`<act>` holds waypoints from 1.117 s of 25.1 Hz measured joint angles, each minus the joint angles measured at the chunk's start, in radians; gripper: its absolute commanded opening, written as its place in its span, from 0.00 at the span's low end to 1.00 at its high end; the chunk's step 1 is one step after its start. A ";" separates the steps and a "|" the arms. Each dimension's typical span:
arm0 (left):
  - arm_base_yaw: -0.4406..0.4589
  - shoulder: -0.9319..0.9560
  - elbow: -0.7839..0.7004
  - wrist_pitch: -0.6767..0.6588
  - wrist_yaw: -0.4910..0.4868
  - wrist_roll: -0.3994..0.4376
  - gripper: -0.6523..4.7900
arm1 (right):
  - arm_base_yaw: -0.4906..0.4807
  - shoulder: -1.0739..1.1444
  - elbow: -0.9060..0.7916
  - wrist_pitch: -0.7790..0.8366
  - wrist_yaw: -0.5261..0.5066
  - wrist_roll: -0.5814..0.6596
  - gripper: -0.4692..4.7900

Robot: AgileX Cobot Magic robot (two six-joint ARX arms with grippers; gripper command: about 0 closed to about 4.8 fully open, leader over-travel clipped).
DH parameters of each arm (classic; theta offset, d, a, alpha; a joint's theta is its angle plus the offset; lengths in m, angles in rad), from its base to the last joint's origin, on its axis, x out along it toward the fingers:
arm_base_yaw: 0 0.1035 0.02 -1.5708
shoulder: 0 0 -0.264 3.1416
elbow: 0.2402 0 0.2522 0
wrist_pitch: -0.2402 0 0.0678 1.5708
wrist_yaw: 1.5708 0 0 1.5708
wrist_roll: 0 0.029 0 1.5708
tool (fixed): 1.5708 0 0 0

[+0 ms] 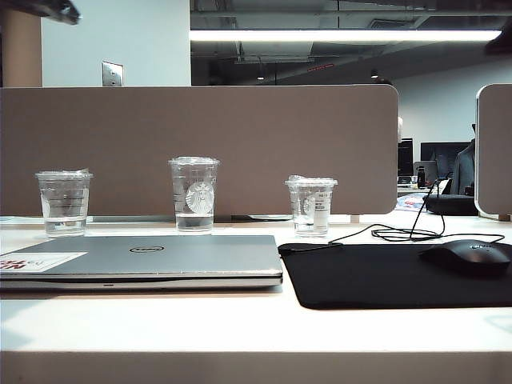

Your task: Pick up the coffee cup on the right and place it on the right side of the laptop.

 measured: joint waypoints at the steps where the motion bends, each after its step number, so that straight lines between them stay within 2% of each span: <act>1: -0.005 0.020 0.018 -0.012 0.002 0.000 0.11 | 0.009 0.024 0.000 0.016 -0.002 0.000 0.07; 11: -0.013 0.062 0.050 -0.021 0.007 0.000 0.11 | 0.040 0.299 0.000 0.261 0.000 0.000 0.08; 12: -0.013 0.062 0.050 -0.020 0.007 0.000 0.11 | 0.040 0.338 0.002 0.288 0.002 0.000 0.13; 13: -0.013 0.062 0.050 -0.021 0.007 0.000 0.11 | 0.040 0.383 0.006 0.324 0.000 0.000 0.21; 14: -0.013 0.062 0.050 -0.021 0.009 0.000 0.11 | 0.040 0.423 0.018 0.345 0.000 -0.001 0.36; 15: -0.013 0.062 0.050 -0.020 0.014 0.000 0.11 | 0.040 0.457 0.029 0.362 -0.001 -0.002 0.62; 16: -0.013 0.062 0.050 -0.020 0.018 0.000 0.11 | 0.040 0.496 0.040 0.389 -0.003 -0.001 1.00; 18: -0.013 0.062 0.050 -0.020 0.022 0.000 0.11 | 0.040 0.619 0.081 0.451 -0.043 -0.001 1.00; 24: -0.013 0.062 0.050 -0.007 0.029 0.000 0.11 | 0.041 0.845 0.239 0.479 -0.157 0.008 1.00; 28: -0.013 0.062 0.050 -0.001 0.031 0.000 0.11 | 0.041 0.971 0.343 0.480 -0.178 0.008 1.00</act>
